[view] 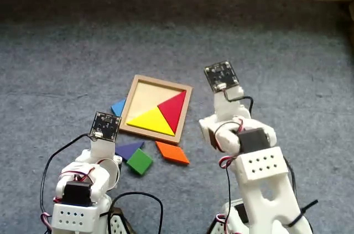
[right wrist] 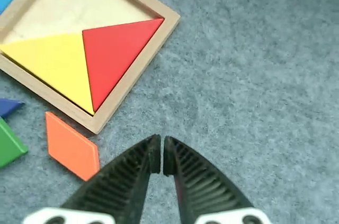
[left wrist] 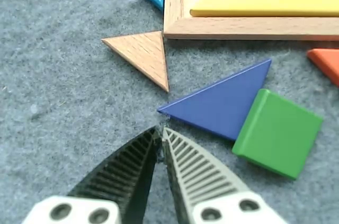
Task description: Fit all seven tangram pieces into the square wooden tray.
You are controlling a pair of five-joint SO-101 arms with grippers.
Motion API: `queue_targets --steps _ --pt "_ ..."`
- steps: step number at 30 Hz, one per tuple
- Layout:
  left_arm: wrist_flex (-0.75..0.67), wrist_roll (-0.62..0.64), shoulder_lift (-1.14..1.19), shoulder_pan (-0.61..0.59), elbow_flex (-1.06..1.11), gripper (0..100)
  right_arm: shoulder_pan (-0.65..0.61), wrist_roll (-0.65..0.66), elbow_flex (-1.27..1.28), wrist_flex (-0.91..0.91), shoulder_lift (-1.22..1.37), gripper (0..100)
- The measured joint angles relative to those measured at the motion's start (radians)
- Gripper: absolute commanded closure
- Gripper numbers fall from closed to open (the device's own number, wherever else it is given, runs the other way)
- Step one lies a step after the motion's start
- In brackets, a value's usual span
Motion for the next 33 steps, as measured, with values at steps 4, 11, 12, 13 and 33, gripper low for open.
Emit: queue_targets --steps 4,11,12,13,33 --pt "0.0 0.0 0.0 0.0 0.0 99 0.04 -0.003 0.107 0.002 -0.124 96.8" --pt "0.0 0.0 0.0 0.0 0.0 99 0.094 -0.003 0.29 0.002 -0.367 96.8" --pt "0.0 0.0 0.0 0.0 0.0 99 0.092 -0.003 0.31 0.002 -0.404 96.8" --pt "0.0 0.0 0.0 0.0 0.0 99 0.092 -0.003 0.331 0.002 -0.44 96.8" --pt "0.008 -0.064 0.0 -0.003 -0.272 99 0.095 -0.003 0.652 -0.069 -0.933 96.8"
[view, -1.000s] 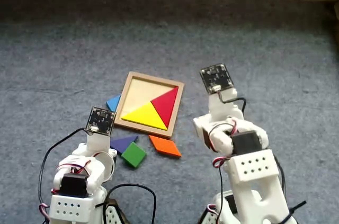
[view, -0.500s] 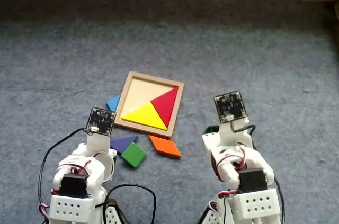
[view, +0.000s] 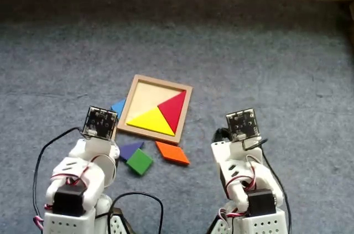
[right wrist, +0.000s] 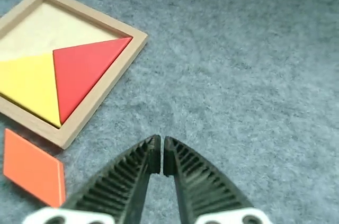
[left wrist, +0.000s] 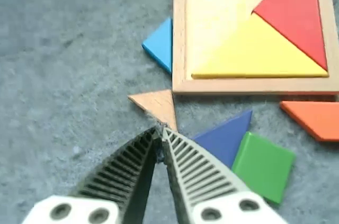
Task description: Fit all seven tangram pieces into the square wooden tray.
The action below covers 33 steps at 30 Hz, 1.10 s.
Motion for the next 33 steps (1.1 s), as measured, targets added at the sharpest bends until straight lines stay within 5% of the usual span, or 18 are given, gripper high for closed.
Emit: queue_targets --steps 7,17,22,28,33 --pt "0.0 -0.379 0.0 -0.086 -0.198 99 0.032 0.0 0.012 -0.009 -0.021 96.8" --pt "0.002 -0.404 0.091 -0.178 -0.272 93 0.043 0.0 0.055 -0.049 -0.021 96.7" --pt "0.002 -0.404 0.384 -0.18 -0.416 91 0.043 0.0 0.087 -0.091 -0.021 96.6" --pt "0.002 -0.404 0.801 -0.181 -0.555 76 0.041 0.0 0.087 -0.098 -0.021 96.5" --pt "-0.052 -0.404 1.092 -0.181 -0.609 76 0.041 0.0 0.087 -0.098 -0.021 96.5"
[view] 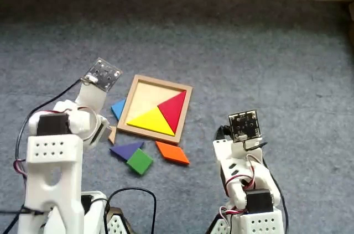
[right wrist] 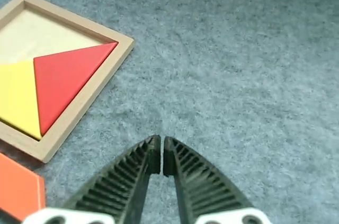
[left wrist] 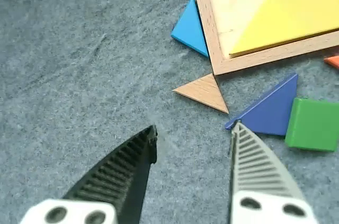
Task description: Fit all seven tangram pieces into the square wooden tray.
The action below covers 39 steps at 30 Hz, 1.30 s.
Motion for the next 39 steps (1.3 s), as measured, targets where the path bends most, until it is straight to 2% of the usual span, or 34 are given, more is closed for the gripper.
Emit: queue_targets --steps 7,18,27,32,39 --pt "-0.222 0.11 0.253 0.0 -0.005 76 0.0 0.0 0.0 0.0 0.0 96.5" --pt "-0.379 0.124 0.407 0.0 -0.005 76 0.0 0.0 0.0 0.0 0.0 96.5" --pt "-0.391 0.124 0.612 -0.003 -0.103 76 0.0 0.0 0.0 0.0 0.0 96.5" --pt "-0.391 0.124 0.649 0.002 -0.117 76 0.0 0.0 0.0 0.0 0.0 96.5" --pt "-0.308 0.124 0.646 0.15 -0.12 76 0.0 0.0 0.0 0.0 0.0 96.5"
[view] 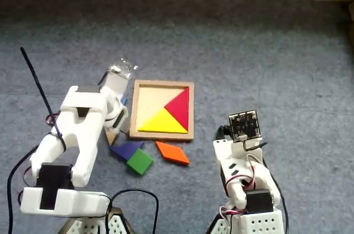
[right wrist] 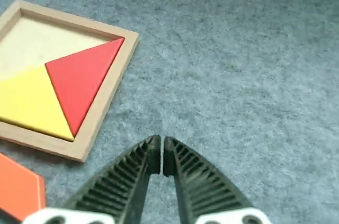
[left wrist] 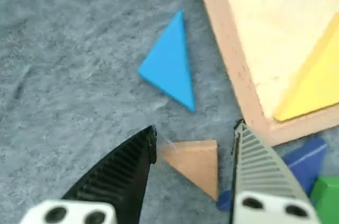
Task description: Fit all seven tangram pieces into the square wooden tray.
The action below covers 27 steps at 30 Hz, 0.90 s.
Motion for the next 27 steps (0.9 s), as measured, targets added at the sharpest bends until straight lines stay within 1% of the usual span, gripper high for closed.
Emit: queue_targets --steps 3,7,12,16,20,23,27 --pt "0.009 0.037 -0.028 0.037 0.0 76 0.0 0.0 0.0 0.0 0.0 96.5" --pt "0.037 0.055 -0.11 0.04 0.0 76 0.0 0.0 0.0 0.0 0.0 96.5" --pt "0.146 0.063 -0.261 0.04 0.0 76 0.0 0.0 0.0 0.0 0.0 96.5" --pt "0.241 0.074 -0.348 -0.017 0.0 76 0.0 0.0 0.0 0.0 0.0 96.5" --pt "0.275 0.107 -0.354 -0.095 0.023 75 0.0 0.0 0.0 0.0 0.0 96.5" --pt "0.278 0.115 -0.33 -0.106 0.037 75 0.0 0.0 0.0 0.0 0.0 96.4" --pt "0.244 0.218 -0.256 -0.106 0.038 74 0.0 0.0 0.0 0.0 0.0 96.4"
